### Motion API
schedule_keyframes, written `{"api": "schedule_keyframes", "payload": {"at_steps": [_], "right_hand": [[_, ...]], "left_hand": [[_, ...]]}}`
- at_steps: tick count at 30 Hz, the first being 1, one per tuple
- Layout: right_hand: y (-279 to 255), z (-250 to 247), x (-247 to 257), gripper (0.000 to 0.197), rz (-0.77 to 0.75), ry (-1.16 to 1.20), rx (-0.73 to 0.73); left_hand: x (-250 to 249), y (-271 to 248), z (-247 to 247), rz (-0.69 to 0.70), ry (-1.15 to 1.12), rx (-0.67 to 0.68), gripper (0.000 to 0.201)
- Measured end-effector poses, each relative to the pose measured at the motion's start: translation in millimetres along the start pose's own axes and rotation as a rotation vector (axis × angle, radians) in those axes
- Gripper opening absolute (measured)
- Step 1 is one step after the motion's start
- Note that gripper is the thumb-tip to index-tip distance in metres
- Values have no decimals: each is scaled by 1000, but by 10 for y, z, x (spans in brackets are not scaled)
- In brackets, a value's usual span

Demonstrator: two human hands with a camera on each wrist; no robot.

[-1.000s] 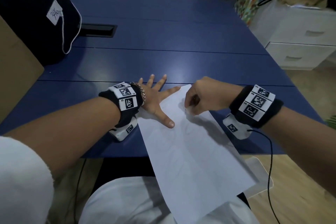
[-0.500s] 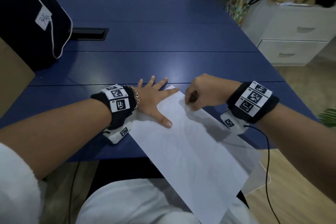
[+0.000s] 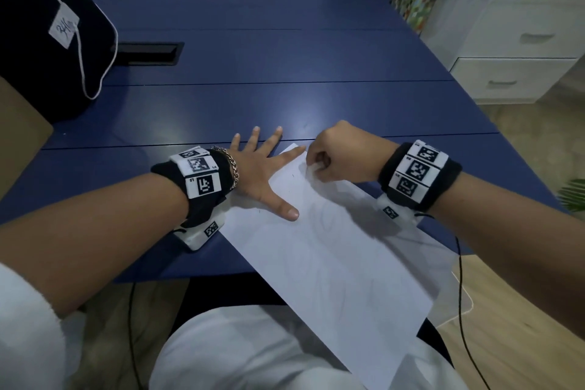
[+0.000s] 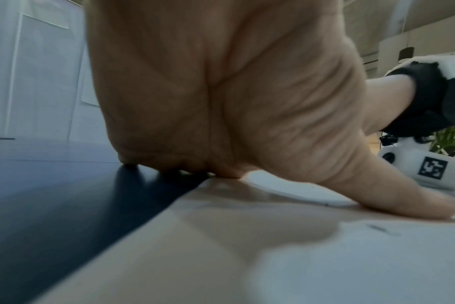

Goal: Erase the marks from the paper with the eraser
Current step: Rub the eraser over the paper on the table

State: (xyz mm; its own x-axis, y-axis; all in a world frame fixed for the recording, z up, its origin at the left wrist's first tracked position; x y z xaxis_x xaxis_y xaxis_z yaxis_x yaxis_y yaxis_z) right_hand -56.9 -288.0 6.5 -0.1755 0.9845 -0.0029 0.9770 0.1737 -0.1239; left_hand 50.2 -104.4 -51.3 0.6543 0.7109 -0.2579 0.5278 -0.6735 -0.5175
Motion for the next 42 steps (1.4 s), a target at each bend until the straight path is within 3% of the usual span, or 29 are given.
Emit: {"api": "schedule_keyframes", "payload": {"at_steps": [2, 6, 12, 16, 22, 27, 33, 37, 42], "right_hand": [[10, 26, 19, 16, 20, -8, -26], [-99, 75, 190, 15, -121, 22, 61], [-17, 45, 22, 16, 29, 26, 2], [-95, 22, 178, 13, -86, 67, 157], [182, 2, 16, 15, 97, 36, -45], [124, 27, 166, 17, -36, 62, 72], [228, -1, 77, 17, 81, 21, -25], [157, -6, 153, 18, -22, 48, 113], [208, 10, -7, 16, 137, 29, -32]], "left_hand": [[-2, 4, 7, -17, 7, -1, 153], [-8, 5, -1, -30, 10, 3, 157], [-46, -28, -42, -44, 4, 39, 156], [-43, -42, -44, -43, -6, 42, 157], [-48, -67, -42, -45, -14, 36, 156], [-67, -69, -62, -56, -8, 61, 159], [-75, -92, -75, -64, -7, 72, 157], [-65, -89, -71, -63, -21, 73, 159], [-54, -81, -65, -58, -27, 67, 160]]}}
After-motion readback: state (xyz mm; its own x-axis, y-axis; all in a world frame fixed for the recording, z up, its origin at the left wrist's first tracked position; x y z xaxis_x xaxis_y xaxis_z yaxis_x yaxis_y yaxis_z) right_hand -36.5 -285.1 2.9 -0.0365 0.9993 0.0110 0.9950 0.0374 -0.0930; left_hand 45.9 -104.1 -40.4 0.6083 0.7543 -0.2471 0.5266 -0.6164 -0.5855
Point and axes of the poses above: each hand's wrist, its own y-axis towards the middle knuckle, its own z-axis out of the palm, x = y × z, the point moved 1 cm from there along y, towards the middle knuckle, and after that the axes turned 13 degrees about -y, right-handed, at the moved point
